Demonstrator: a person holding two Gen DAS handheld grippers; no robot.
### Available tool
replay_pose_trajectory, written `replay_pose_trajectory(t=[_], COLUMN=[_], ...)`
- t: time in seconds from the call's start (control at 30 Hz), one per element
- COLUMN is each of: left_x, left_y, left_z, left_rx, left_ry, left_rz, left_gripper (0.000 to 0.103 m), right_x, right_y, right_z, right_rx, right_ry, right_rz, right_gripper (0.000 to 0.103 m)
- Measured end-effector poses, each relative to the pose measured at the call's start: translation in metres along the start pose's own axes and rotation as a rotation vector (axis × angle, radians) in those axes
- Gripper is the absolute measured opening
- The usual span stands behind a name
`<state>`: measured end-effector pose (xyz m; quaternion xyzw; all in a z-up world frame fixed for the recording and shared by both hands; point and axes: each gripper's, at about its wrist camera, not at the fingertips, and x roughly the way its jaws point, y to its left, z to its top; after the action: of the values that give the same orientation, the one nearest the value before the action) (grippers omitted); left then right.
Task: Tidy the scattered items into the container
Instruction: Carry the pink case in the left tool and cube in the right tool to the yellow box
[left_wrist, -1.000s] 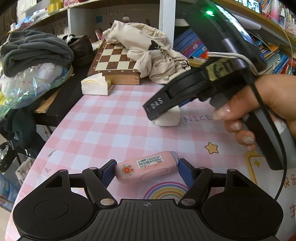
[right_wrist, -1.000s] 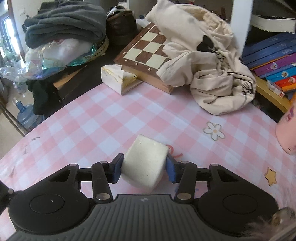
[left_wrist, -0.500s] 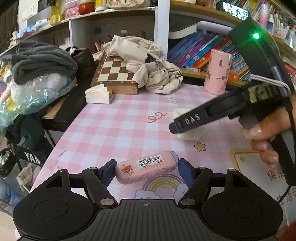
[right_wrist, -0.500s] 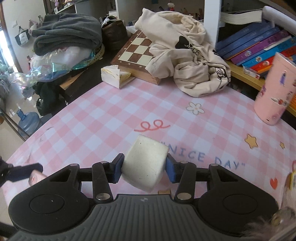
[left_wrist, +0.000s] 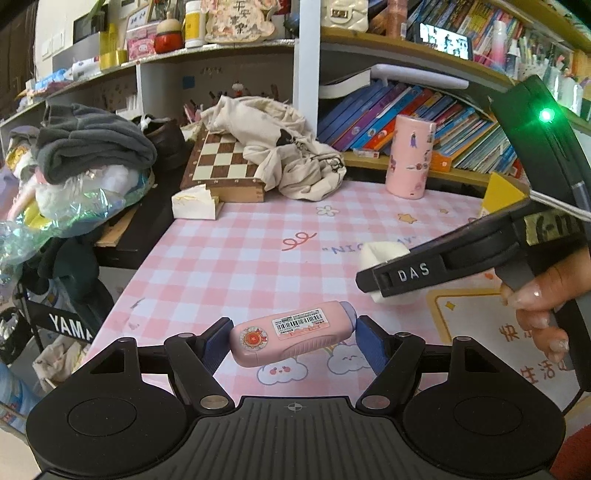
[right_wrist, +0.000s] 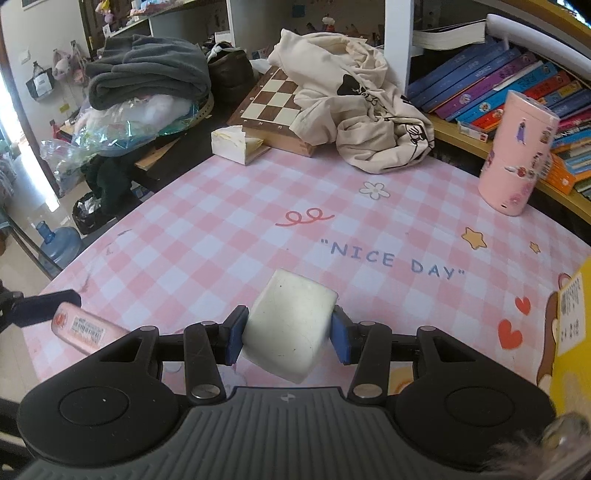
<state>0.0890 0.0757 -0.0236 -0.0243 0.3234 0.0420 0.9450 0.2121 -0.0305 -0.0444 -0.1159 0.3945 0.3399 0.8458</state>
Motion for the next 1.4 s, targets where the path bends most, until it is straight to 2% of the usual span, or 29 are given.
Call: replay_pose_trajectory(t=[0.73,1.0,1.4], left_x=[-0.054,-0.064,-0.063], left_y=[-0.02,-0.031,-0.05], left_z=[-0.007,-0.012,-0.018], left_rx=[0.071,0.101,0.143], left_ry=[-0.063,-0.066,-0.045], left_rz=[-0.105,-0.161,-0.24], left_gripper=[0.073,0.073,0.073], right_x=[-0.086,-0.115,-0.14], right_y=[0.002,0.0,-0.014], right_z=[-0.063,-0.088,-0.125], right_rx=[0.119,0.158,0.26], right_ry=[-0.075,-0.098,-0.083], right_rz=[-0.045,-0.107,-0.191], right_gripper=[0.044,0.044,0.044])
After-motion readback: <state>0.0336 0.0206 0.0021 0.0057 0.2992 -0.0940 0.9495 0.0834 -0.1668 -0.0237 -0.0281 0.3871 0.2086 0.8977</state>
